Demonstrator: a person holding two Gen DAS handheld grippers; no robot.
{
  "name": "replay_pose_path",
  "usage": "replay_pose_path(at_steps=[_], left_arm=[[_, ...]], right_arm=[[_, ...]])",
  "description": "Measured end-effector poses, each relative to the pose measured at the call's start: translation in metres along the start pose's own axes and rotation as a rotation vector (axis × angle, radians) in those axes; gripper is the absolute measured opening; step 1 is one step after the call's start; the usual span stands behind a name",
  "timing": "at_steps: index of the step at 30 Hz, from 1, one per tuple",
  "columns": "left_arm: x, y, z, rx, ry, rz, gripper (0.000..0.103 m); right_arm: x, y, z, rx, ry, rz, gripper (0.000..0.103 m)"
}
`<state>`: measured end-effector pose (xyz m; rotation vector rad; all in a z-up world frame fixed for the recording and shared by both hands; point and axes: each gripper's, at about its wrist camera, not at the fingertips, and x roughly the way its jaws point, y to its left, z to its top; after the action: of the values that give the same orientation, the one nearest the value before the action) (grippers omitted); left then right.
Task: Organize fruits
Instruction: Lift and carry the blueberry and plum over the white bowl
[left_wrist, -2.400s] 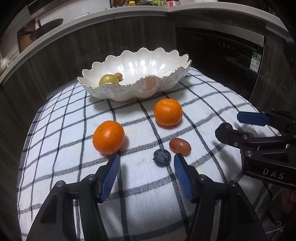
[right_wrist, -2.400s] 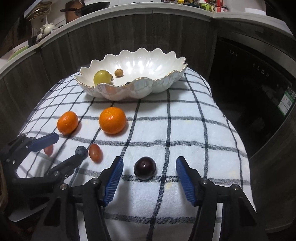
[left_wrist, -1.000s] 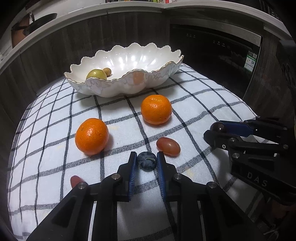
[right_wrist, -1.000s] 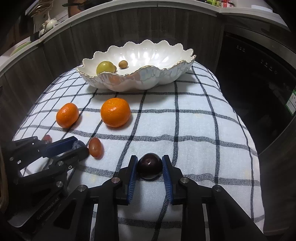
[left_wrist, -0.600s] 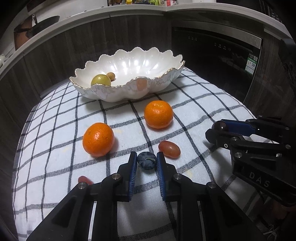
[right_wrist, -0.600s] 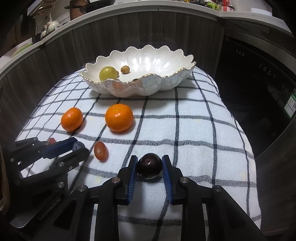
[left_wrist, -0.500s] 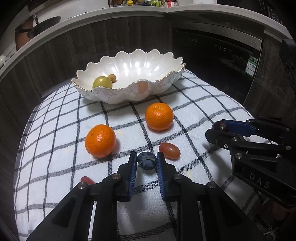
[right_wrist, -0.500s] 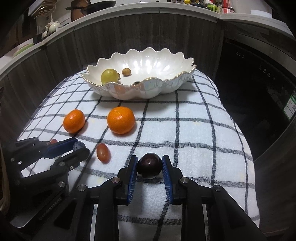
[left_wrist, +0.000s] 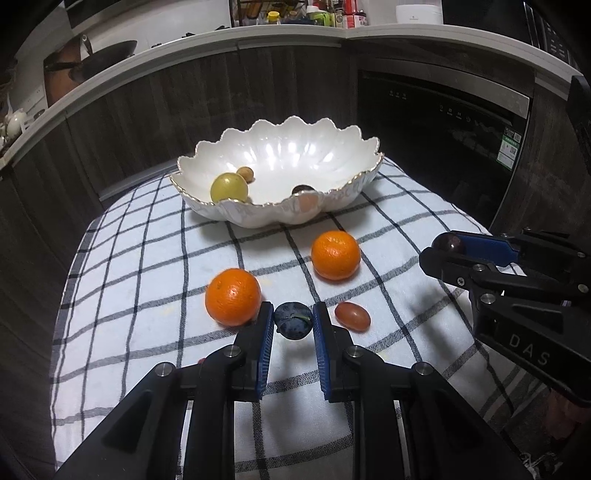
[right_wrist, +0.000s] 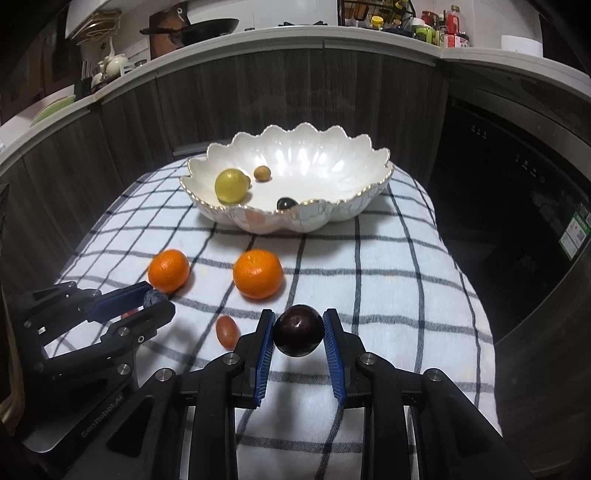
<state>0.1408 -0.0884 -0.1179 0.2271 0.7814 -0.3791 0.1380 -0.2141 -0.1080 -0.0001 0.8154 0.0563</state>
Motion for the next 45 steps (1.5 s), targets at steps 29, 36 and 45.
replay_pose_path(at_steps=[29, 36, 45], left_arm=[[0.0, 0.012, 0.068, -0.013, -0.052, 0.036, 0.022], [0.012, 0.018, 0.085, -0.018, -0.051, 0.043, 0.022], [0.029, 0.021, 0.104, -0.026, -0.046, 0.044, 0.022]], right_arm=[[-0.004, -0.02, 0.064, 0.005, -0.086, -0.007, 0.028], [0.005, -0.026, 0.082, 0.0, -0.094, -0.012, 0.028], [0.02, -0.039, 0.106, 0.005, -0.106, -0.03, 0.028]])
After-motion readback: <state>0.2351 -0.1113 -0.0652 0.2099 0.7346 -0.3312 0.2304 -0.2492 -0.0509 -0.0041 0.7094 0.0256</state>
